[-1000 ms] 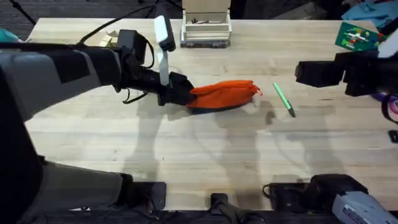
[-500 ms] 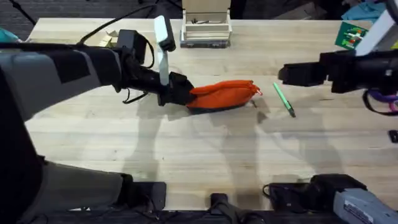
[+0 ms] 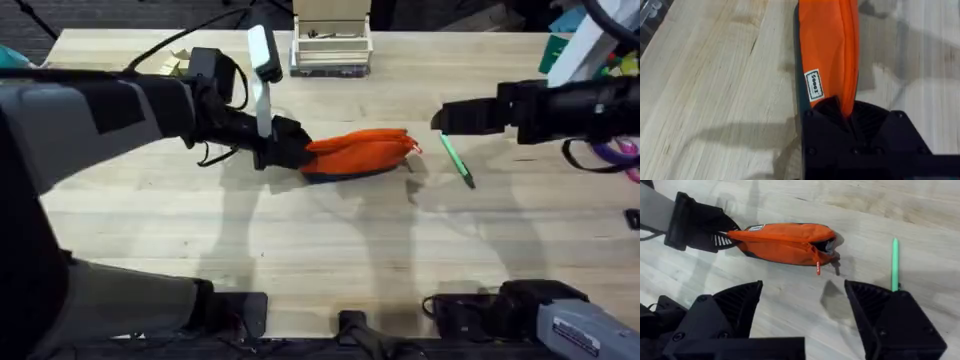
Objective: Unzip the bag, pick up the pens from the table one at a time and place them inside, then zip the bag closed.
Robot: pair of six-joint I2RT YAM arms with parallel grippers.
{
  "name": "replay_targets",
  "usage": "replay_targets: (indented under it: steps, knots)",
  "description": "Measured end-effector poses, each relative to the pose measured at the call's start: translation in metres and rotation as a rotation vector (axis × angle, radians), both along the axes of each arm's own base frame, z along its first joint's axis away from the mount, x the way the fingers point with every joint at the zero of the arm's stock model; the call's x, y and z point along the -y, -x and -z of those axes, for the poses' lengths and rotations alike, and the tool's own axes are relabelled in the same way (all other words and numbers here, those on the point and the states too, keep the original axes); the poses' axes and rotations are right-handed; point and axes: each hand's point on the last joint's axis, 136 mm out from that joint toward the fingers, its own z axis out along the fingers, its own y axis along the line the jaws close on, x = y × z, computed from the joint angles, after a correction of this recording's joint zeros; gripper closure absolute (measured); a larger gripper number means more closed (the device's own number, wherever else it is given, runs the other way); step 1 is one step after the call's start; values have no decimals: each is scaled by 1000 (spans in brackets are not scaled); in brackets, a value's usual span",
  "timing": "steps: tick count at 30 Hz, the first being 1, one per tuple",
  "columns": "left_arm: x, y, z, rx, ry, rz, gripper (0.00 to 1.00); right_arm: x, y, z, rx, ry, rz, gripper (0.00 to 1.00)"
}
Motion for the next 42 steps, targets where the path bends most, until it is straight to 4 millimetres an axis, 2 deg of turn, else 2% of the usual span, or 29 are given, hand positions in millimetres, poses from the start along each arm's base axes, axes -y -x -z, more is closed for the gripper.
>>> replay_targets:
  steps: [6,20,34,40,42]
  knots:
    - [0,0,0,0,0,0,958,-1,-2,5,-25,-6,-4,4]
    - [0,0,0,0,0,0,958,-2,-23,52,-189,-5,-7,4]
    - [0,0,0,0,0,0,958,-26,-43,84,-223,11,-97,6]
    - [0,0,0,0,0,0,959,-26,-44,94,-254,12,-99,47]
    - [0,0,0,0,0,0,959,-27,-44,99,-269,12,-100,105]
